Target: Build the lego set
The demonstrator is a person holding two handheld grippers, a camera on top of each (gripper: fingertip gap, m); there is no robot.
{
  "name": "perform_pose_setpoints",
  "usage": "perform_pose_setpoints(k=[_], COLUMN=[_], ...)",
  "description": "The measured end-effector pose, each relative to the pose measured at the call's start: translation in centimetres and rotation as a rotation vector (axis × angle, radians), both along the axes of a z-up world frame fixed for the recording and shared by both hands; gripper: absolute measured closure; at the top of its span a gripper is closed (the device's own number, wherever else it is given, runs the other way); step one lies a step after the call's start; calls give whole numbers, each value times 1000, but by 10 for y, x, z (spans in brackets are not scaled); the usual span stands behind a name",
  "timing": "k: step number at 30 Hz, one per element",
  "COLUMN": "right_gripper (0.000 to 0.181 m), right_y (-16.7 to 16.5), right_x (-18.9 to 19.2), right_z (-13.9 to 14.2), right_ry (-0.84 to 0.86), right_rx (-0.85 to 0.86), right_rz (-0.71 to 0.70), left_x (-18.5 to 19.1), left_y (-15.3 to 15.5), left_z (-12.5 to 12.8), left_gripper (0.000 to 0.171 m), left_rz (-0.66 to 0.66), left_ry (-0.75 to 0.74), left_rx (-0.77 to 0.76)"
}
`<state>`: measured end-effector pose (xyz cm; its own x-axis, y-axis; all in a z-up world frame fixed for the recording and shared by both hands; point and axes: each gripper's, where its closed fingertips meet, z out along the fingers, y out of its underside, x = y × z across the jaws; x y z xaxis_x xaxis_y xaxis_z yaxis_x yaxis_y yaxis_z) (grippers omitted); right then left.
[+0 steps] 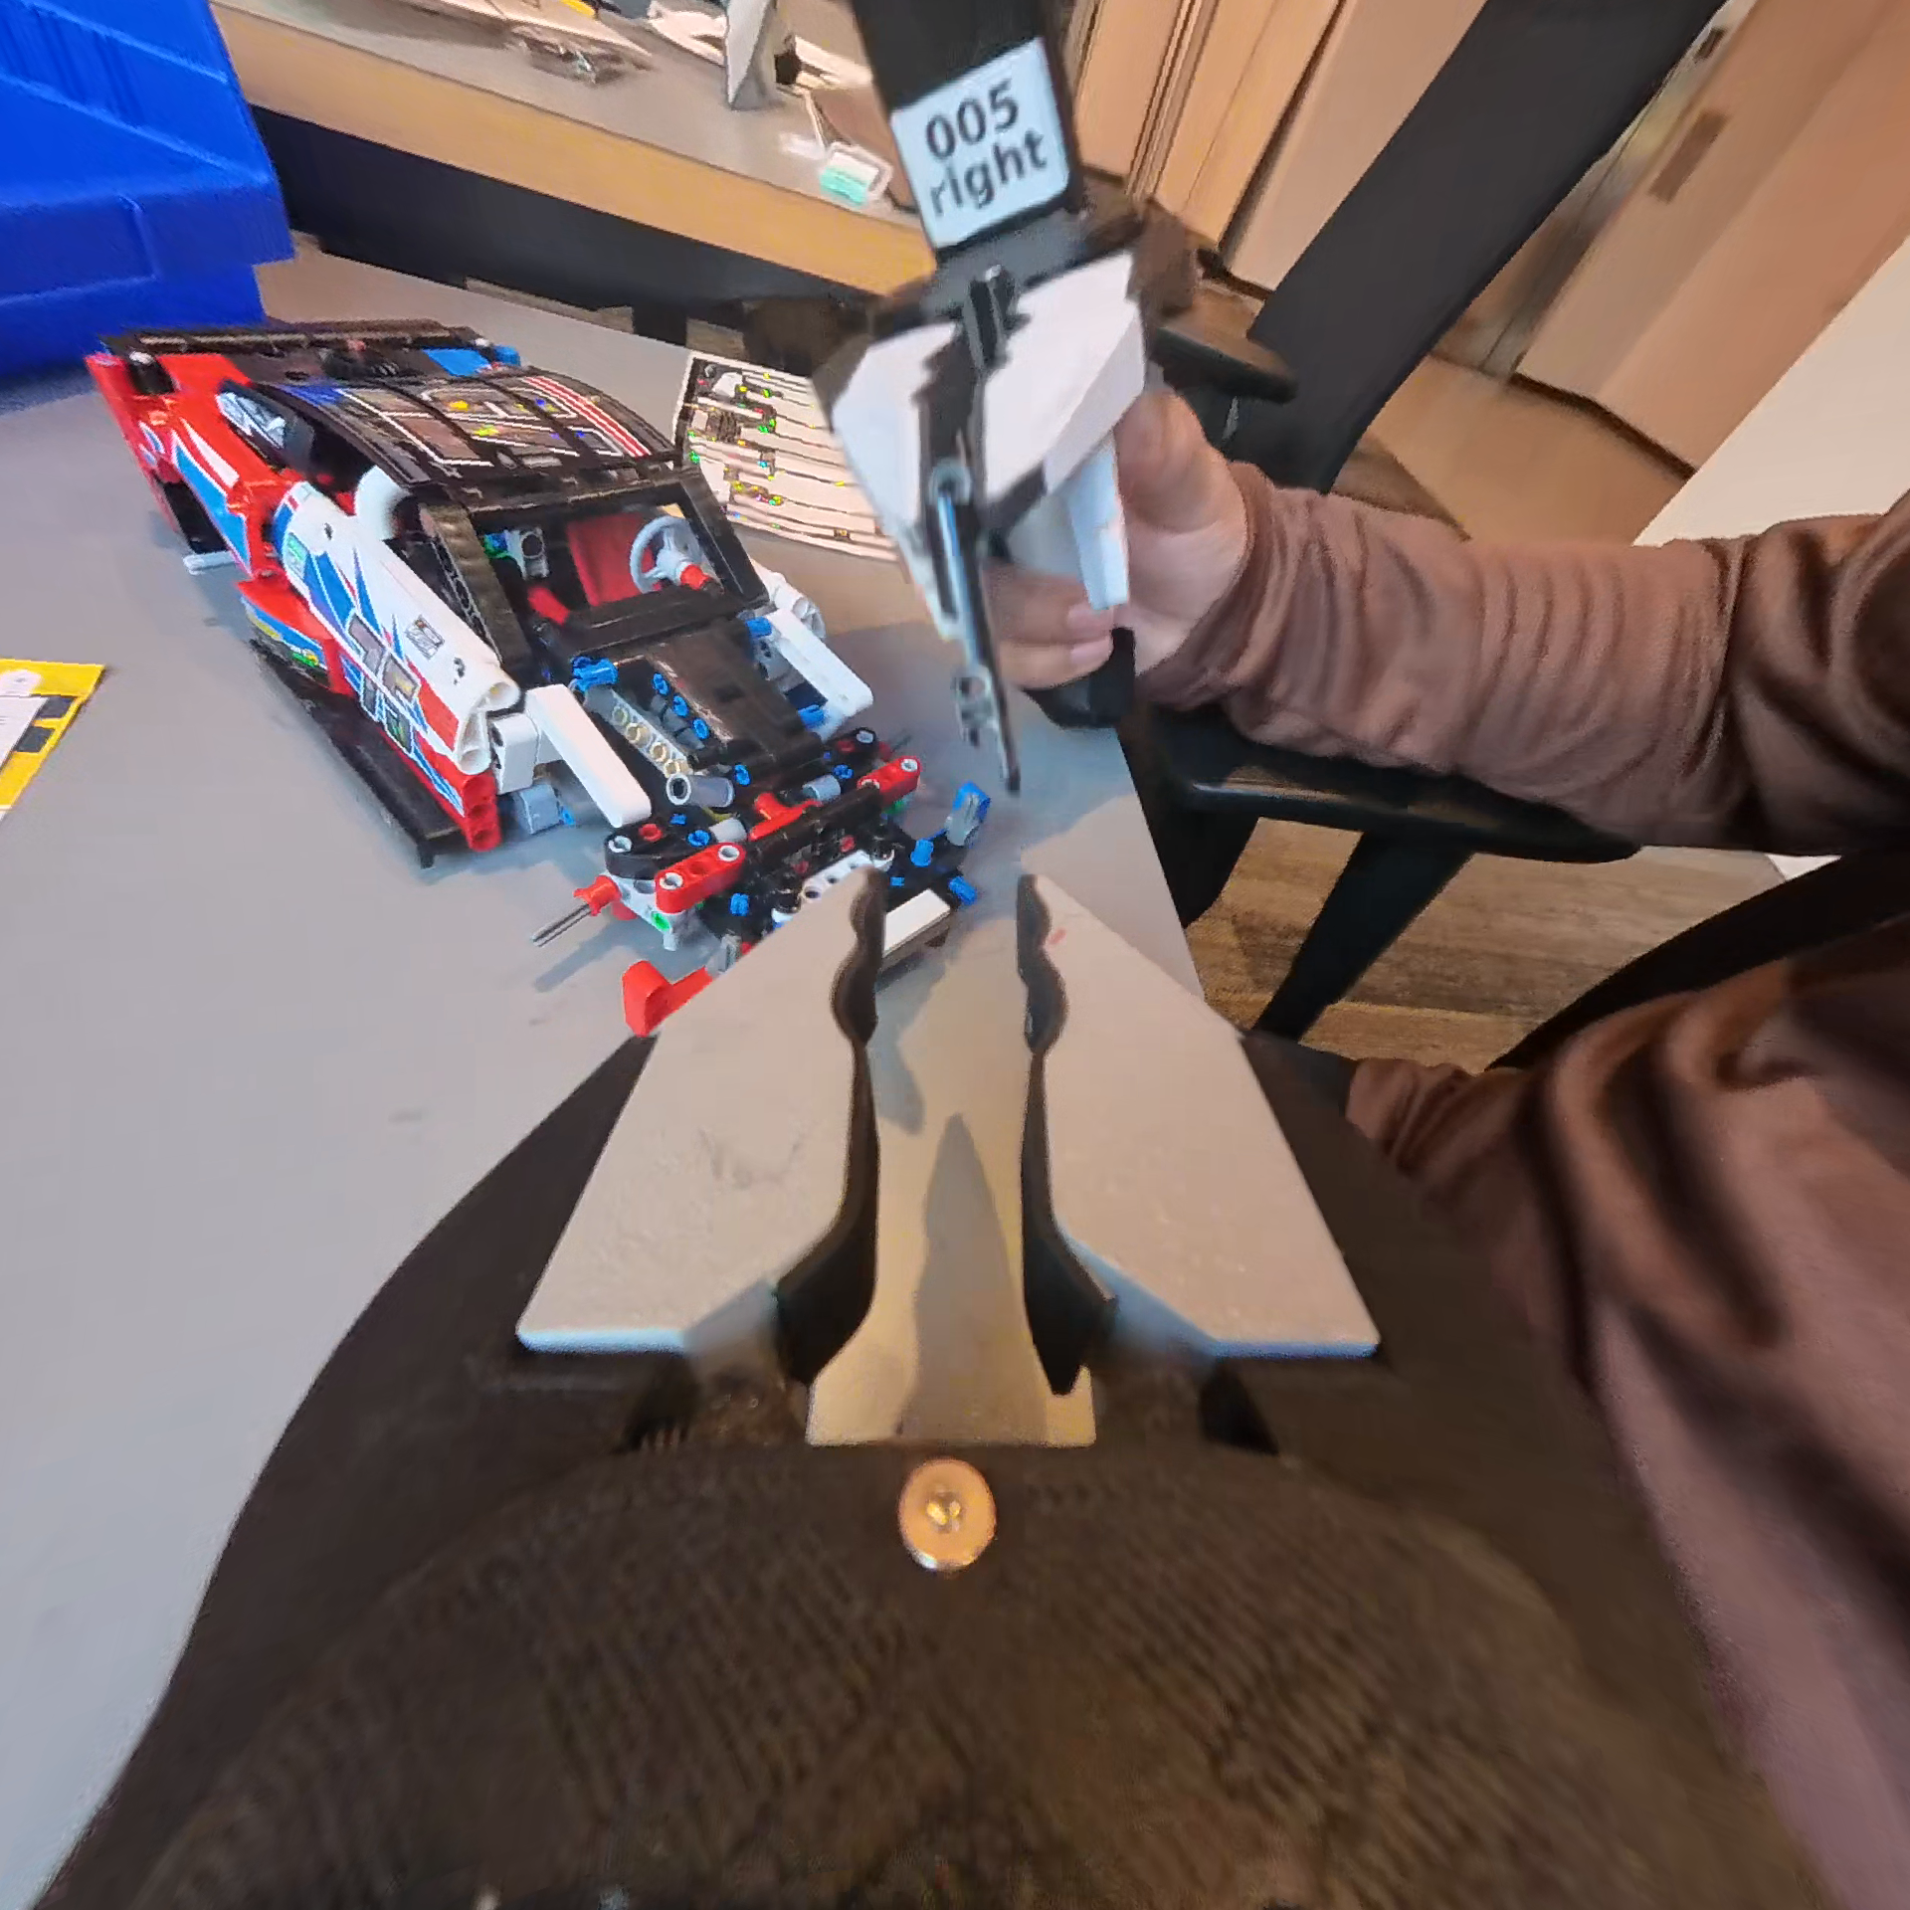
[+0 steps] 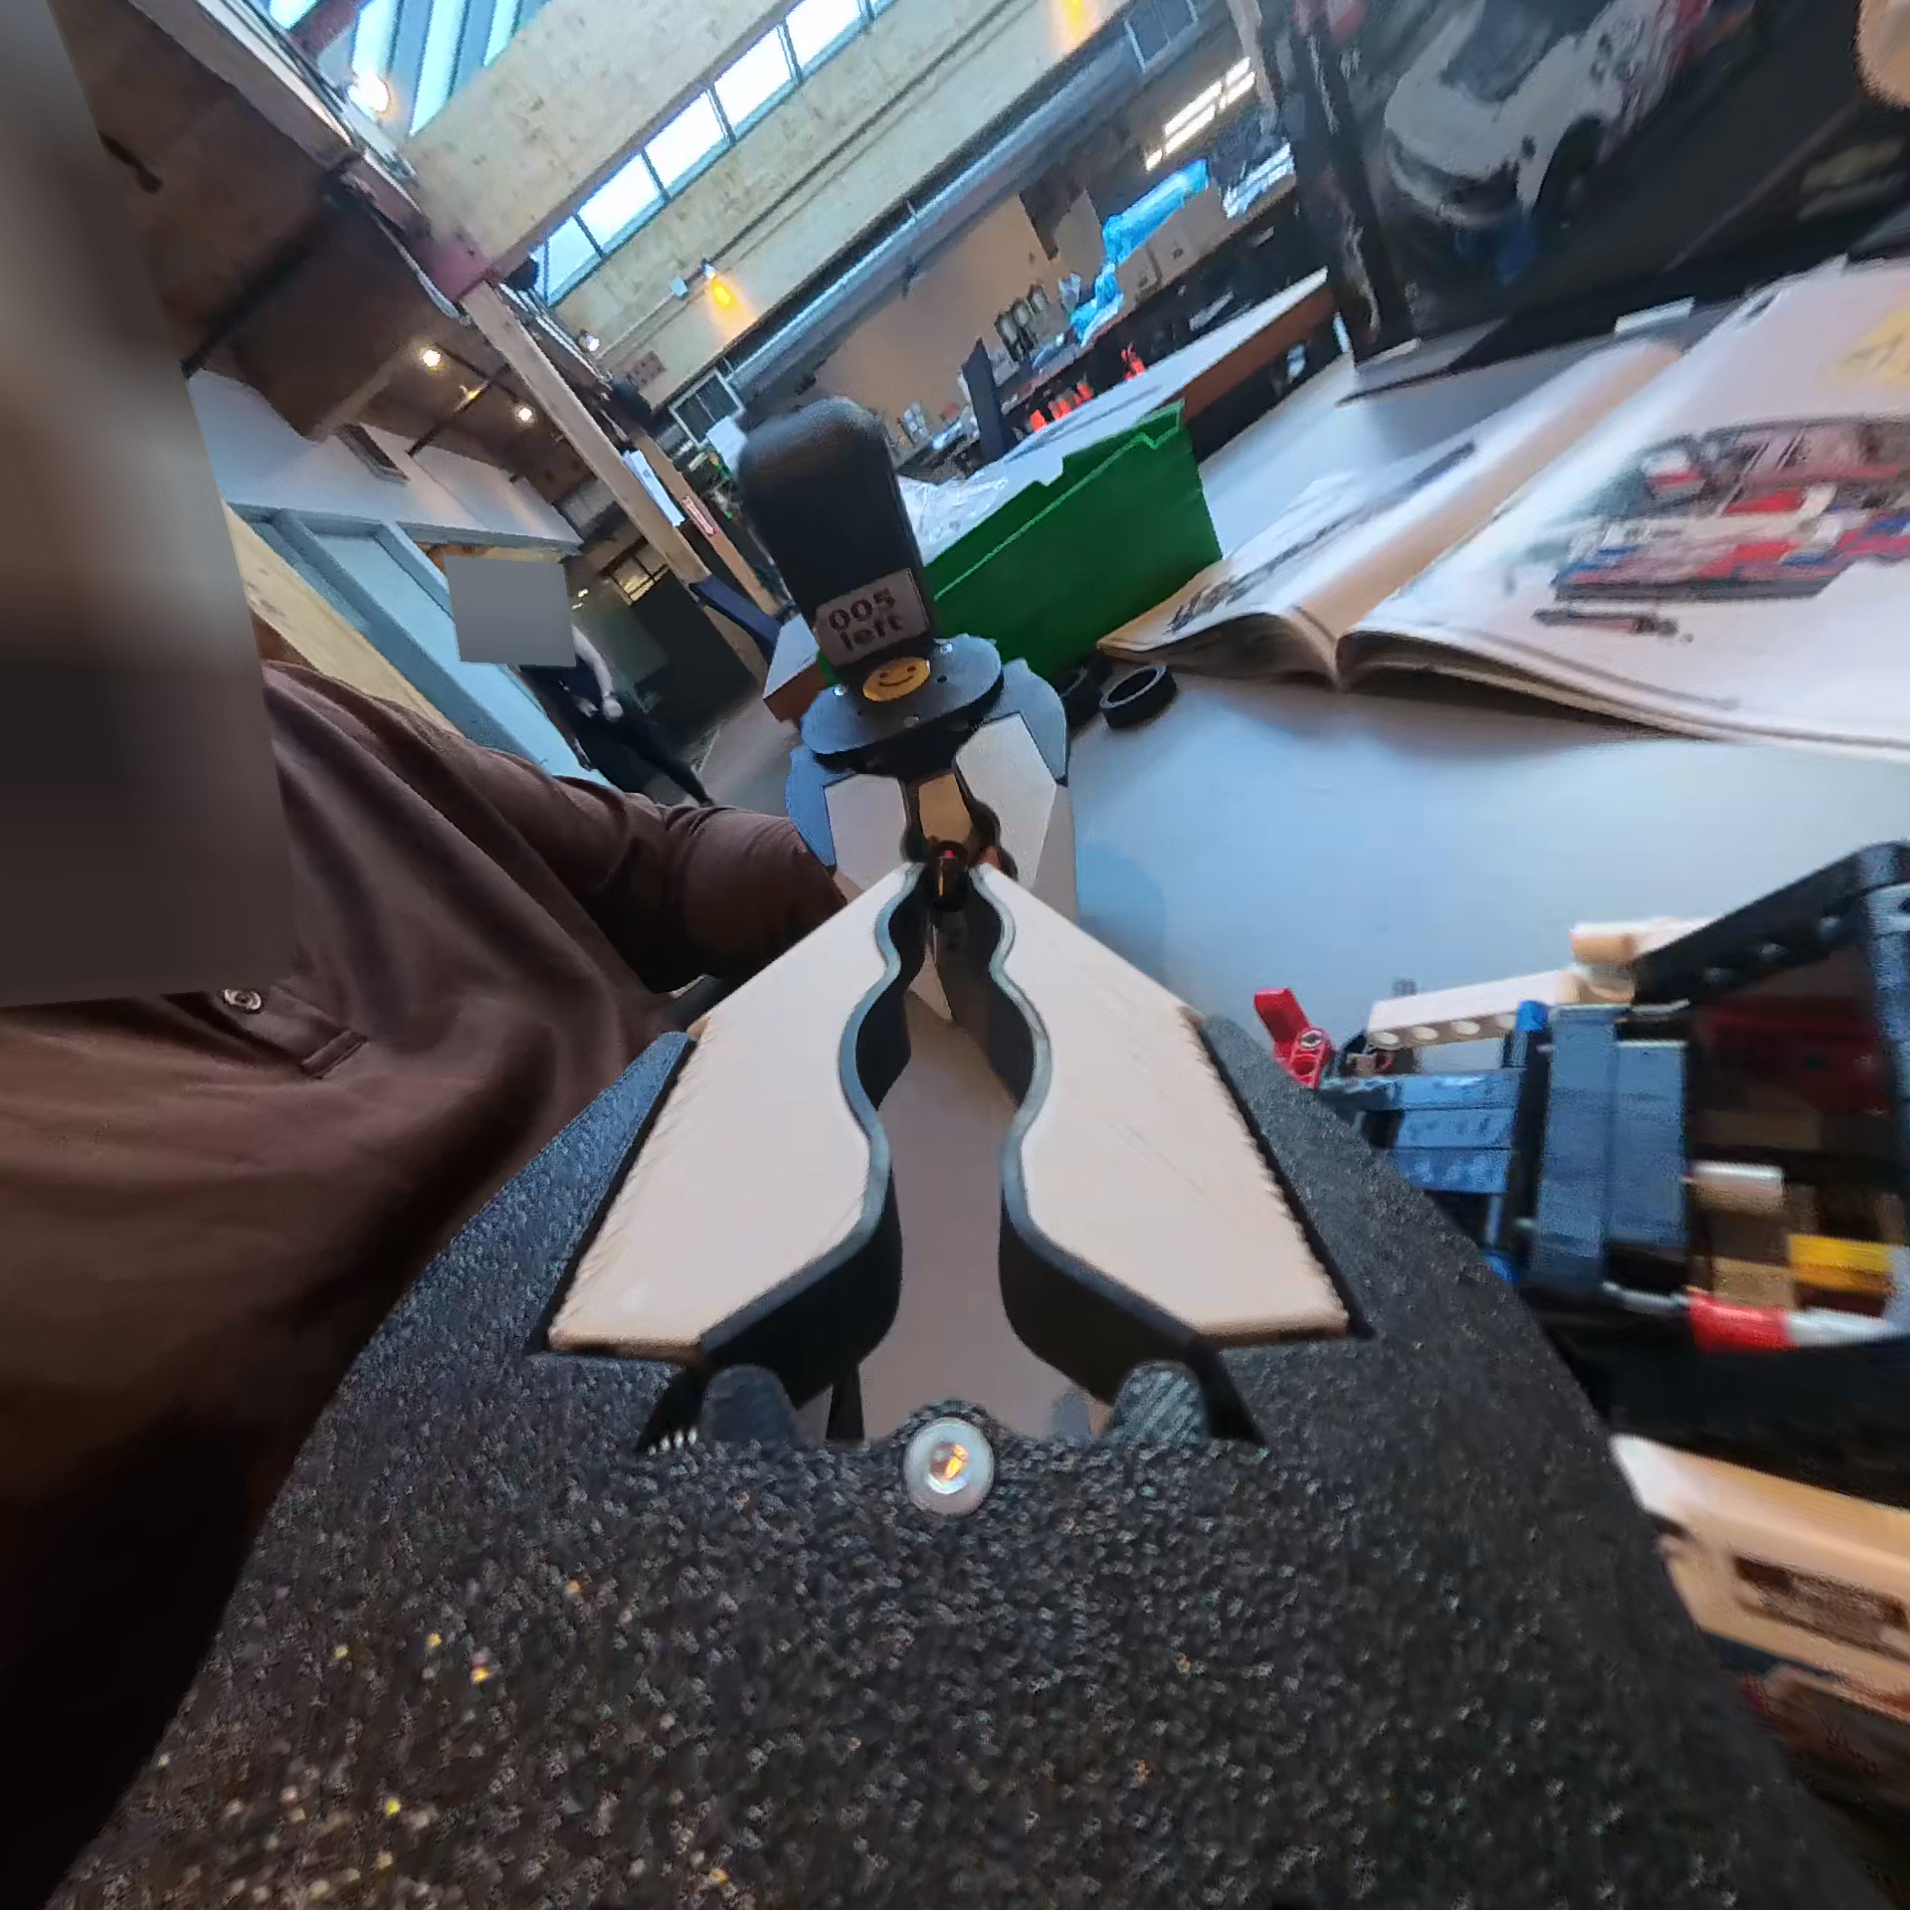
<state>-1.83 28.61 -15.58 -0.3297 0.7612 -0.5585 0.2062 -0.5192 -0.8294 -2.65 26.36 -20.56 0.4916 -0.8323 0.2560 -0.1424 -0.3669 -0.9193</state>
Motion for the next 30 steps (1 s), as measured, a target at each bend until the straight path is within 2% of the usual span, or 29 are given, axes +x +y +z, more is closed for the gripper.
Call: perform_pose_setpoints(k=[4, 7, 10, 14, 17, 20, 24, 27, 30], right_gripper=[174, 173, 174, 171, 157, 152, 152, 157, 162], right_y=[-5, -8, -8, -3, 6, 19, 58, 83, 102], right_x=[-14, -17, -20, -22, -16, 8, 75, 129, 154], right_z=[-14, -13, -13, -19, -20, -18, -16, -27, -37], right_ry=[-59, -51, -52, -99, -134, -169, -278, -379, -424], right_rx=[-44, -60, -49, 52, 200, 358, 534, 528, 447], right_rz=[7, 11, -8, -98, -221, -376, -694, -872, -960], left_x=[-1, -1, -1, -8, -19, -39, -75, -95, -106], left_y=[-4, -3, -3, 3, 8, 17, 31, 39, 45], left_z=[7, 8, 6, 0, 1, 1, 3, 4, 5], left_gripper=[154, 164, 164, 167, 168, 168, 168, 168, 168], left_rz=[-21, -16, -19, 15, 46, 112, 230, 303, 362], left_ry=[-48, -66, -78, -77, -107, -113, -64, -50, -63], left_rx=[-5, -25, -58, -105, -132, -131, -41, -11, -14])
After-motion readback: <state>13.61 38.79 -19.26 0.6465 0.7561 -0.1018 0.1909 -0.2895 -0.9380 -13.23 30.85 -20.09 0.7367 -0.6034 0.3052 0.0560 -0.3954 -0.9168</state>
